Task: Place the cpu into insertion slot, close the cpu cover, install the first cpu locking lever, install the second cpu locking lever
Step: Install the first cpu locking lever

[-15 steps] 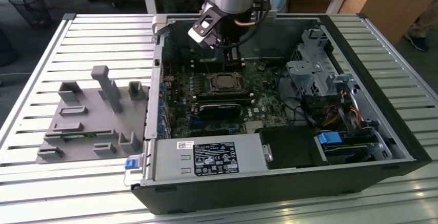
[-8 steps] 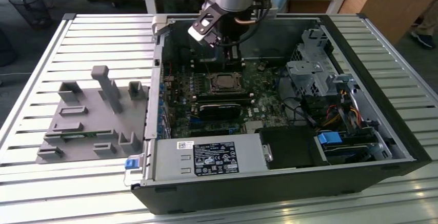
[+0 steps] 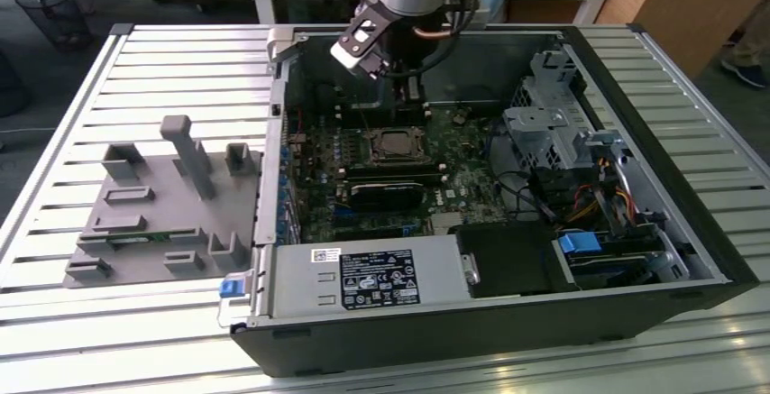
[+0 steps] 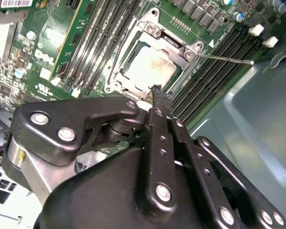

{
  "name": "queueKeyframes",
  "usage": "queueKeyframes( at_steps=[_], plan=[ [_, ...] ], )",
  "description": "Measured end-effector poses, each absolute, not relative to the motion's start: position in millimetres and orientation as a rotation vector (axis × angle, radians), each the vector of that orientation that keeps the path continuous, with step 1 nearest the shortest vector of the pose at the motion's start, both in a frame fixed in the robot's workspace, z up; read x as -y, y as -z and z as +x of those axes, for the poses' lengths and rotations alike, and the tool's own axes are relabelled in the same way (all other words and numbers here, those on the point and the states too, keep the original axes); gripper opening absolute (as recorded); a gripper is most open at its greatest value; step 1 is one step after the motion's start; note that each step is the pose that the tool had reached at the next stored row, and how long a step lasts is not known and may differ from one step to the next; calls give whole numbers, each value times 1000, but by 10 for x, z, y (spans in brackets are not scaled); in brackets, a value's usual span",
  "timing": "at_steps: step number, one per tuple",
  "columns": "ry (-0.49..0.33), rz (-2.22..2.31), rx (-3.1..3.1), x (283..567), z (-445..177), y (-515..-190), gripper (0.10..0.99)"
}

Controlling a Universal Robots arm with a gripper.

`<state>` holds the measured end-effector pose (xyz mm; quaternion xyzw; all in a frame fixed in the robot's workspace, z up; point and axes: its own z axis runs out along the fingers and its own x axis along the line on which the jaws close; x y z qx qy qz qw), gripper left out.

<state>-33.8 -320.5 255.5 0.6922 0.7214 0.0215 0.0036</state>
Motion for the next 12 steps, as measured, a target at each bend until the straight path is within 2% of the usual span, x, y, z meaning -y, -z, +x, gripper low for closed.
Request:
queueKeyframes(
  at_steps=[12],
  plan=[
    [-67,1916,-2485,3206,-339,-2555,122]
  ],
)
